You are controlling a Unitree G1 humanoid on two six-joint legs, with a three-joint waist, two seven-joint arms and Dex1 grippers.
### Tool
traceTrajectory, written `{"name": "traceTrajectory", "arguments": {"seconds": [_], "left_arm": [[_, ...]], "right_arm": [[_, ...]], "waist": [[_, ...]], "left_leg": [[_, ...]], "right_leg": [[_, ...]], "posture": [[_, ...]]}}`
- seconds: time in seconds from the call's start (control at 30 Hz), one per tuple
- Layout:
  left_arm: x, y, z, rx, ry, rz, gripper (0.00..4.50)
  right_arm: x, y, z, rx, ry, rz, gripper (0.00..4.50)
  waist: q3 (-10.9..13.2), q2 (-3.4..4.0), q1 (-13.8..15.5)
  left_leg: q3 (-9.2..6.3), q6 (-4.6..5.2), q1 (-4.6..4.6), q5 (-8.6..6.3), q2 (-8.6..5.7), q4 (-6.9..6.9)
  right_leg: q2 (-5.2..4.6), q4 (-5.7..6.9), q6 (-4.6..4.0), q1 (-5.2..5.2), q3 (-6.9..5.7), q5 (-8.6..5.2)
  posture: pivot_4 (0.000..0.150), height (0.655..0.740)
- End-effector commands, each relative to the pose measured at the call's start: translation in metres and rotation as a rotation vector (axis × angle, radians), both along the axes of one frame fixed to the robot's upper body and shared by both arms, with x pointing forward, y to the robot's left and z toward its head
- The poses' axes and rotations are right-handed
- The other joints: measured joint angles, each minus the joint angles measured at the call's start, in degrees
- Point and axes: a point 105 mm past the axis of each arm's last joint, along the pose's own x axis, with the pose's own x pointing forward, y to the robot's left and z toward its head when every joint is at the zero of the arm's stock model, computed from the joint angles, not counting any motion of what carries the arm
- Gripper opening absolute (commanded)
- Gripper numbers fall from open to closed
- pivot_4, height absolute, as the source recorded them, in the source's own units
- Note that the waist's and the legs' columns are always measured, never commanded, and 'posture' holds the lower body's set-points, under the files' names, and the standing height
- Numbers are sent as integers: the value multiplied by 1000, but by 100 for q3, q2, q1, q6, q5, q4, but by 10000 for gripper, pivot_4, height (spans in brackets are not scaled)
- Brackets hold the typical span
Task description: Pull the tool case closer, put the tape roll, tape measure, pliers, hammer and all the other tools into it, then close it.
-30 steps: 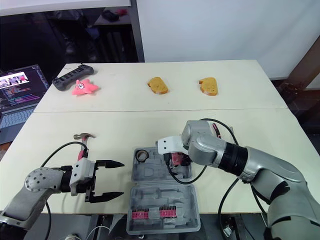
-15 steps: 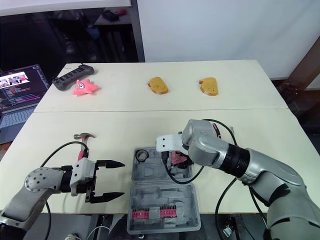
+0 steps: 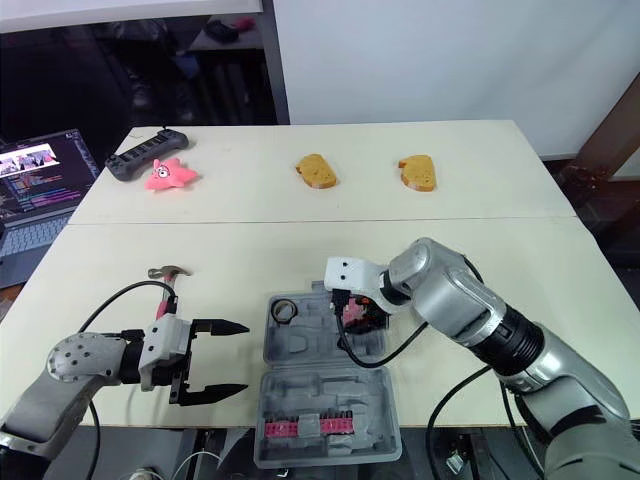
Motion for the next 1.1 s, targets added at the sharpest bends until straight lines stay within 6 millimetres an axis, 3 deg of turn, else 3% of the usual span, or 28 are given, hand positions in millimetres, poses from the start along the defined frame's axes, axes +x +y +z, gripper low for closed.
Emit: {"name": "traceTrajectory", "arguments": {"seconds": [0.03, 0.6, 0.93, 1.1], "left_arm": [[1, -1, 7, -6, -26, -12, 45000], [1, 0, 4, -5, -28, -5, 45000], [0, -2, 3, -14, -33, 13, 45000], [0, -3, 4, -20, -35, 18, 45000]], "right_arm": [[9, 2, 14, 116, -76, 6, 16377], [9, -19, -5, 153, -52, -76, 16377], [0, -28, 19, 459, -243, -258, 16377], [-13, -27, -5, 450, -279, -288, 16377]], "waist": [[0, 0, 5], [0, 0, 6], [0, 0, 25], [0, -1, 19]], "left_leg": [[0, 0, 0, 0, 0, 0], [0, 0, 0, 0, 0, 1], [-3, 0, 0, 0, 1, 0], [-3, 1, 6, 0, 0, 1]], "right_leg": [[0, 0, 0, 0, 0, 0], [0, -1, 0, 3, 0, 0], [0, -1, 0, 6, 0, 0], [0, -1, 0, 14, -1, 0]], "posture": [[1500, 7400], [1500, 7400], [1500, 7400], [1500, 7400]]}}
